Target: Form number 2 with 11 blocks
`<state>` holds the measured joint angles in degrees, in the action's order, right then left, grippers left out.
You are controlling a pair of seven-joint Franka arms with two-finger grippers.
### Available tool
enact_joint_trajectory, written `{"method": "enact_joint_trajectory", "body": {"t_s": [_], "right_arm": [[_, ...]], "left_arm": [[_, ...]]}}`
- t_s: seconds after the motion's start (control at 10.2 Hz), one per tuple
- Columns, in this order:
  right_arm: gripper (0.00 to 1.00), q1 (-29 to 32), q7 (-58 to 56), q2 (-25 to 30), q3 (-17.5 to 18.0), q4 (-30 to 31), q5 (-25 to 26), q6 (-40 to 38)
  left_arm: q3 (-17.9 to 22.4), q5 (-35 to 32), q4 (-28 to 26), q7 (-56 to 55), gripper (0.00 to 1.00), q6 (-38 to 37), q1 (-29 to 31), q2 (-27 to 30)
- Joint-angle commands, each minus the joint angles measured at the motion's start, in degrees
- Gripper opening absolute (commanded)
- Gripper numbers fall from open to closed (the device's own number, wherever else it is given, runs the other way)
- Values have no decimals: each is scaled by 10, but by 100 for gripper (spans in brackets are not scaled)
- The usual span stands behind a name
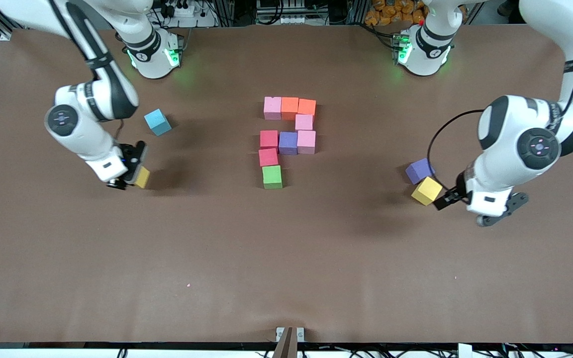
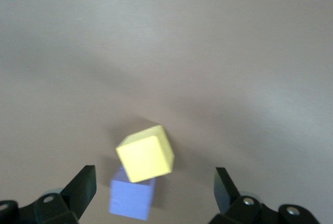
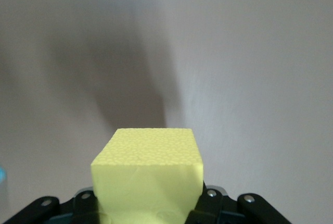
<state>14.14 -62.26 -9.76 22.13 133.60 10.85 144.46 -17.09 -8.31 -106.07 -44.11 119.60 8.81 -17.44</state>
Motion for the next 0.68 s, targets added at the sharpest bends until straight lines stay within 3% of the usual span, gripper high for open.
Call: {"method": "enact_joint_trajectory", "body": {"t_s": [0.0,0.2,0.39,0.59], "right_arm": [[36,-108,92,0,-2,-53,-8,-13],[36,-176,109,-21,-3,-120,-13,-35],[36,-241,137,-63,-9,-197,-28,-83],[36,-277,150,-117,-8,-260,-29,-102]], "left_arm": [[-7,4,-29,-27,100,18,33,-10],[-8,30,-35,-120,100,29,37,-23],[-6,30,-86,-123,100,79,40,-22],[-7,30,-89,-144,100,84,36,-29]]}}
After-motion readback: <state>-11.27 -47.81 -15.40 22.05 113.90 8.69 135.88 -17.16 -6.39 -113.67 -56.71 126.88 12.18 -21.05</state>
